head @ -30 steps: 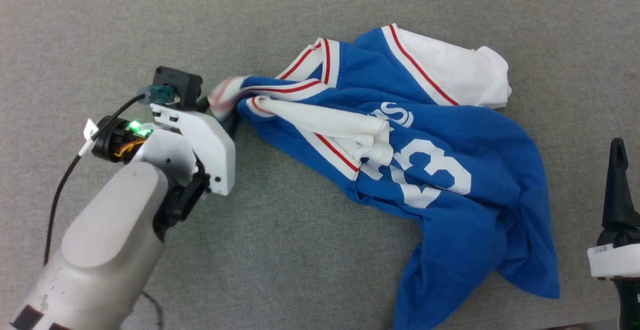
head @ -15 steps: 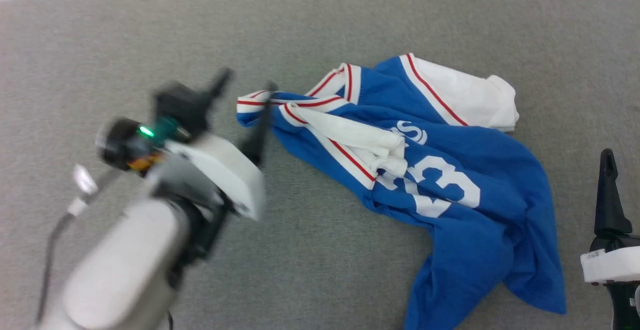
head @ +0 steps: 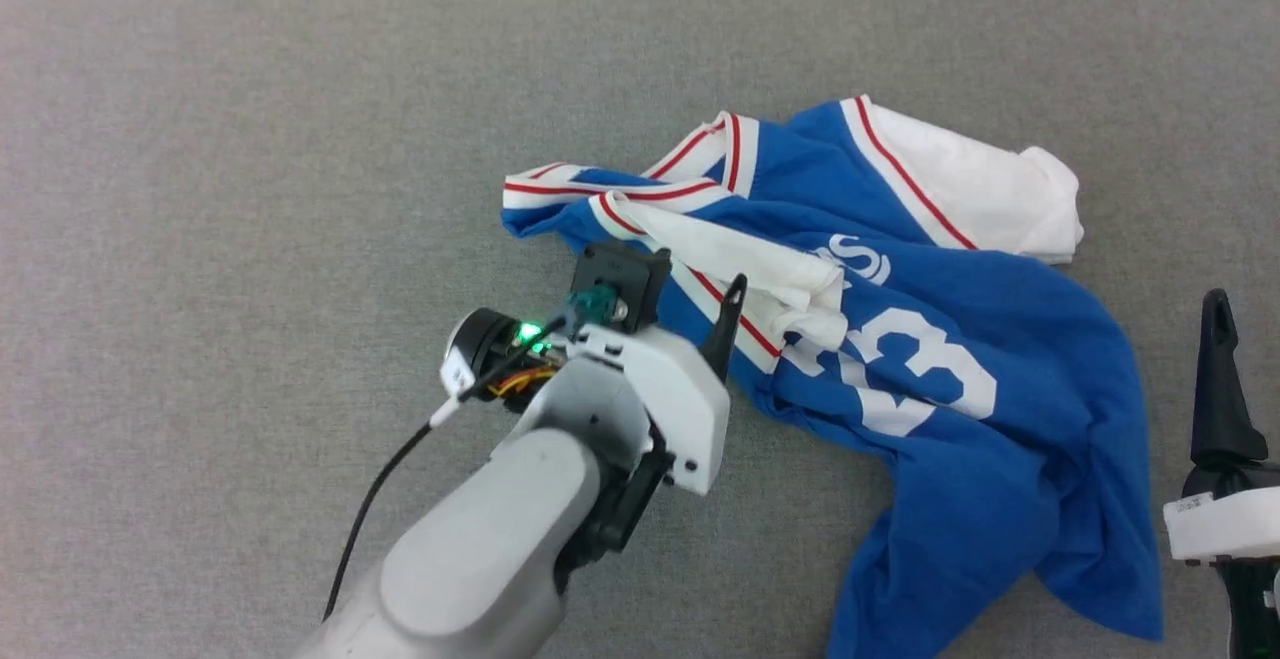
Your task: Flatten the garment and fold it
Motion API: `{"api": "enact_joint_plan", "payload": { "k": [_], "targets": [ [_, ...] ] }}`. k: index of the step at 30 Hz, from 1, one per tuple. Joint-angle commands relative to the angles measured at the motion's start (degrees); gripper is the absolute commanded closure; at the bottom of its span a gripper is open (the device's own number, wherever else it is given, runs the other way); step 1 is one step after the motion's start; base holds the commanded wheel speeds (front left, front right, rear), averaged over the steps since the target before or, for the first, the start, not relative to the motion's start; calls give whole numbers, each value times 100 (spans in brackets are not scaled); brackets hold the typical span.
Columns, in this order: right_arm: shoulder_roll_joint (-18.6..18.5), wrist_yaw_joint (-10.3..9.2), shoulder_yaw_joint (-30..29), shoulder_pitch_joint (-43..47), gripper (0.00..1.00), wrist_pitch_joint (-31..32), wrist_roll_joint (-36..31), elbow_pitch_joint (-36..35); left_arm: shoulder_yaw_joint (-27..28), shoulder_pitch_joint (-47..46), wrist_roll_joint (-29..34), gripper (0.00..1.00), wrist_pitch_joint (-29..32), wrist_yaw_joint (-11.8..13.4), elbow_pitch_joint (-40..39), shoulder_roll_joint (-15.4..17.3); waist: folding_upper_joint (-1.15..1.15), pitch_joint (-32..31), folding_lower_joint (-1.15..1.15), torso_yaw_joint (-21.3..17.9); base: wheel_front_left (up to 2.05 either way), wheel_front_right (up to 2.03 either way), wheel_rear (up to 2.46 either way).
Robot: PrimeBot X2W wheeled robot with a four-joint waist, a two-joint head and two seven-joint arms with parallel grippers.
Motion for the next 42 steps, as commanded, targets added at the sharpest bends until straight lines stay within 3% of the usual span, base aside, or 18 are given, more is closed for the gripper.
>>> {"api": "enact_joint_plan", "payload": {
  "k": [1,6,13,18,19,20,28,34,37,42],
  "targets": [
    [15,-11,16,-35,0,1,-58,-30,13,-117,-18,0,-3,4,97,-40,0,115,0,-26,0,0,0],
    [15,-11,28,-87,0,-4,-52,-50,113,-353,-105,0,28,94,683,-272,0,314,0,-73,0,0,0],
    [15,-11,60,-163,0,-56,-31,-11,172,-506,-104,0,102,272,1303,-354,0,471,0,-128,0,0,0],
    [15,-11,78,-195,0,-90,-22,45,140,-571,-164,0,42,192,1475,-472,0,502,0,-138,0,0,0],
    [15,-11,86,-202,0,-94,-20,60,128,-588,-180,56,17,145,1499,-493,0,500,0,-139,0,0,0],
    [15,-11,95,-207,0,-99,-18,74,107,-610,-187,100,-19,85,1518,-508,0,495,0,-140,0,0,0],
    [15,-11,115,-170,0,-113,-26,176,83,-627,-306,100,-343,-218,1563,-576,0,306,0,-137,0,0,0],
    [15,-11,139,-68,0,-103,-33,231,451,-176,-818,100,-674,-367,678,-534,0,31,0,-118,0,0,0],
    [15,-11,156,5,0,-92,-26,240,750,362,-1234,100,-820,-511,-49,-290,0,-76,0,-109,0,0,0],
    [15,-11,90,105,0,-69,-3,189,1406,1544,-1608,100,-1184,-387,-727,492,0,-117,0,-42,0,0,0]
  ]
}}
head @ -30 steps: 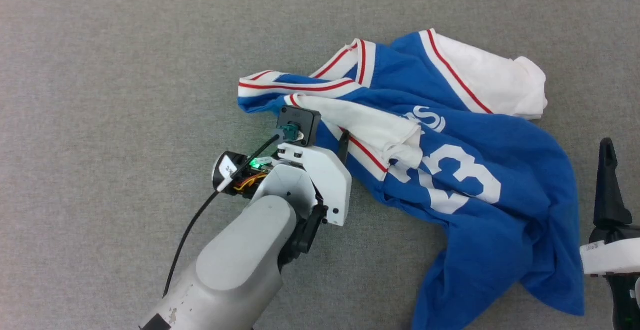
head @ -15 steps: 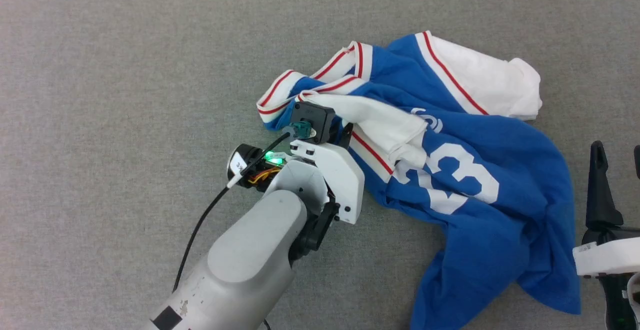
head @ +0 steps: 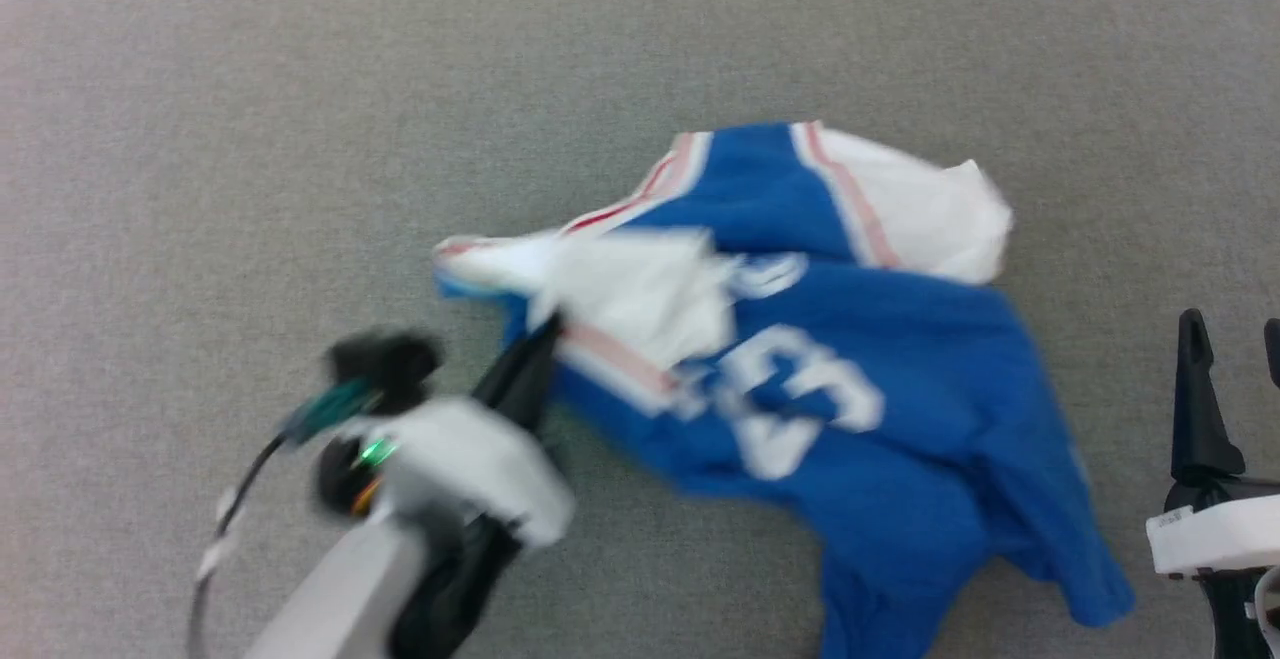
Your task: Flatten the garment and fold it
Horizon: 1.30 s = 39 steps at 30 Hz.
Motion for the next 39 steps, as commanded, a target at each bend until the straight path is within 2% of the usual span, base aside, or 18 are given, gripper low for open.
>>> {"api": "enact_joint_plan", "payload": {
  "k": [1,4,5,10,14,17,20,24,30,39],
  "targets": [
    [15,-11,-35,47,0,10,16,-27,157,346,-64,87,-100,69,5,195,0,-2,1,49,0,0,0],
    [15,-11,-71,53,0,46,2,-81,360,860,-184,62,-219,152,148,430,0,18,1,113,0,0,0],
    [15,-11,-77,50,0,62,-6,-100,412,973,-213,0,-282,179,207,447,0,23,1,142,0,0,0],
    [15,-11,-65,40,0,131,-39,-167,525,1166,-174,0,-627,372,215,315,0,12,1,278,0,0,0],
    [15,-11,-71,71,0,158,-37,-178,403,1118,375,0,-748,698,-216,540,0,-71,1,359,0,0,0],
    [15,-11,-93,111,0,168,-30,-190,162,984,840,0,-523,915,-703,784,0,-115,1,436,0,0,0],
    [15,-11,-55,115,0,178,-21,-198,-224,677,1330,0,47,1076,-992,1022,0,-116,1,485,0,0,0],
    [15,-11,20,48,0,180,-11,-208,-813,71,1738,0,783,941,-887,994,0,-50,1,494,0,0,0],
    [15,-11,63,-17,0,183,-20,-235,-1366,-655,1969,0,1559,621,-191,759,0,136,1,393,0,0,0],
    [15,-11,9,-58,0,137,5,-203,-1471,-977,1941,0,1780,525,477,559,0,325,1,279,0,0,0]
  ]
}}
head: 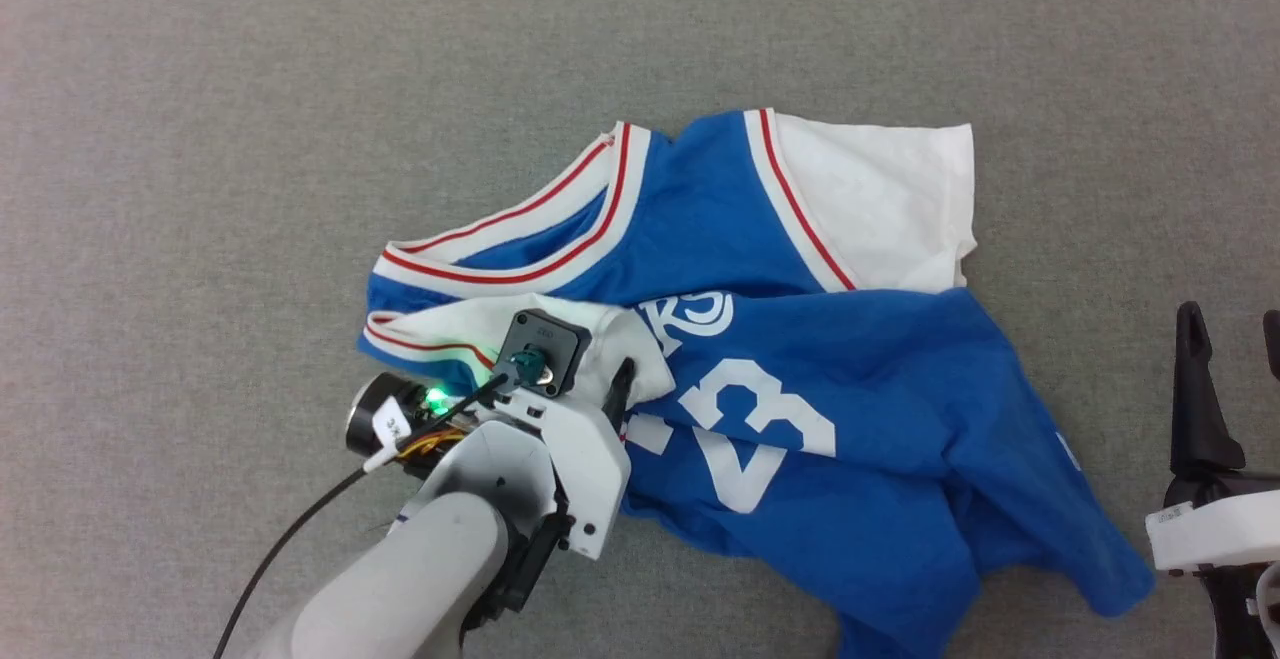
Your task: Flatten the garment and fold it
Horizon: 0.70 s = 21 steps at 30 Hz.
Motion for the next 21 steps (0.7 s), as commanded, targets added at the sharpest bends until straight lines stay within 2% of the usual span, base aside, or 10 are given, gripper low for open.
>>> {"api": "enact_joint_plan", "payload": {
  "k": [1,5,6,7,8,9,16,21],
  "targets": [
    [14,-11,-11,-85,0,-33,17,-2,-9,-77,4,0,8,-21,58,-4,0,37,-1,-26,0,0,0],
    [14,-11,-7,-140,0,-48,19,31,-41,-115,-6,0,-29,-48,313,-60,0,74,-1,-27,0,0,0],
    [14,-11,-11,-151,0,-51,16,37,-32,-118,-22,7,-58,-49,351,-81,0,73,-1,-22,0,0,0],
    [14,-11,-16,-159,0,-54,12,43,-8,-120,-40,55,-112,-42,373,-104,0,70,-1,-16,0,0,0],
    [14,-11,-21,-163,0,-56,7,48,20,-127,-54,89,-184,-39,385,-123,0,63,-1,-7,0,0,0],
    [14,-11,-28,-162,0,-58,3,54,47,-135,-66,100,-255,-37,389,-140,0,51,-1,6,0,0,0],
    [14,-11,-20,-119,0,-58,-10,118,271,-107,-186,100,-680,7,183,-179,0,-156,-1,104,0,0,0],
    [14,-11,9,-45,0,-57,-9,177,701,160,-532,100,-1104,125,-498,-182,0,-396,-1,152,0,0,0]
  ]
}}
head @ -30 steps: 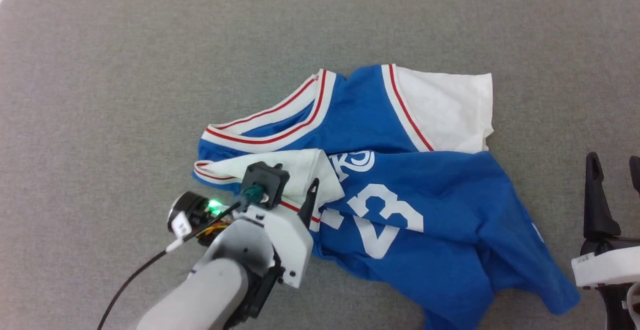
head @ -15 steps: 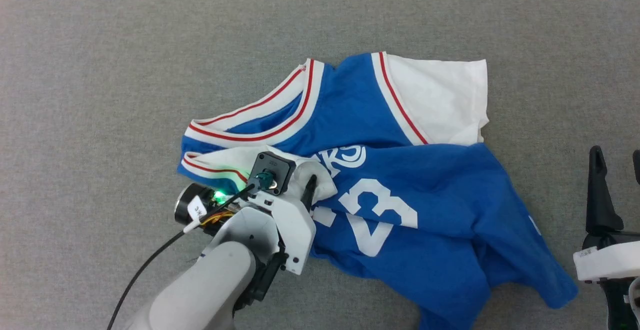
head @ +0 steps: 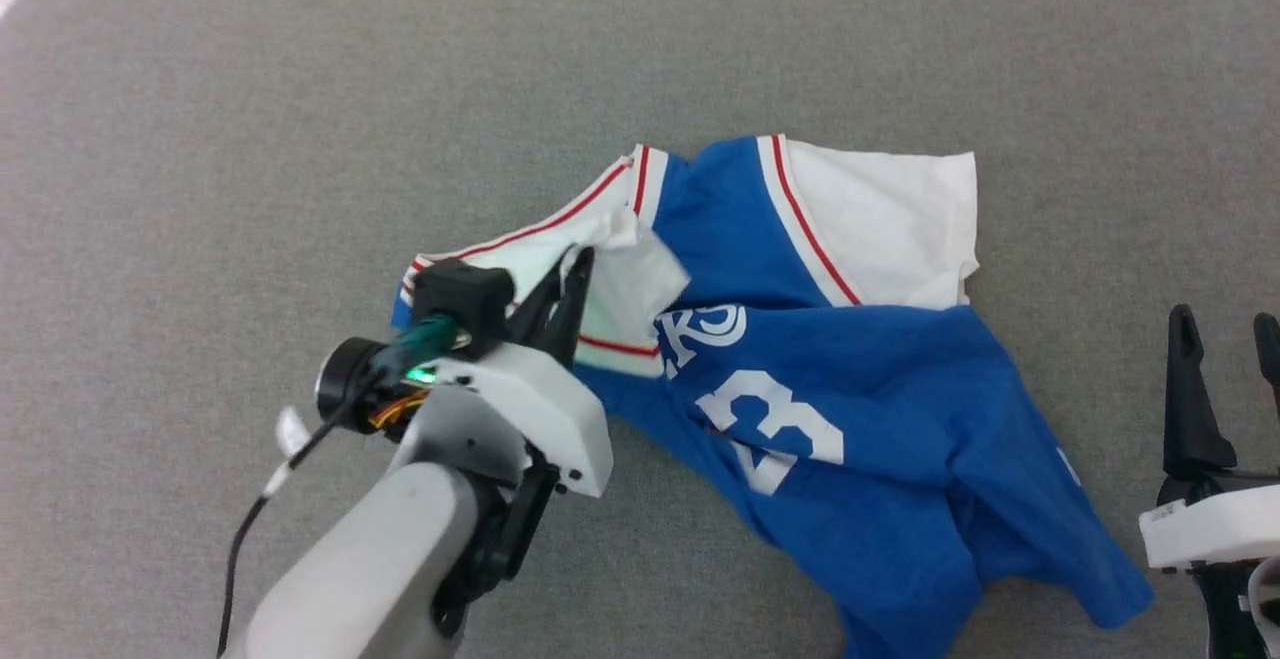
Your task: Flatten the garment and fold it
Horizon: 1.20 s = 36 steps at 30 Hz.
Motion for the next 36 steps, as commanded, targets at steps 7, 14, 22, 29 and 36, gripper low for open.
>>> {"api": "enact_joint_plan", "payload": {
  "k": [7,14,22,29,36],
  "targets": [
    [14,-11,-32,212,0,-46,7,56,665,1395,-641,100,-116,199,-1552,805,0,-395,0,112,0,0,0],
    [14,-11,-51,349,0,-43,4,54,1186,3317,-1225,100,-51,715,-1801,1515,0,-483,0,309,0,0,0],
    [14,-11,-37,343,0,54,-56,-34,1258,3580,-1538,0,-458,530,-1166,1156,0,-492,0,474,0,0,0],
    [14,-11,-49,319,0,116,-73,-123,1614,2872,-1226,0,-801,502,-1789,1294,0,-412,0,469,0,0,0],
    [14,-11,12,183,0,147,-65,-209,863,1047,-366,0,-37,348,-1620,1207,0,-85,0,306,0,0,0]
  ]
}}
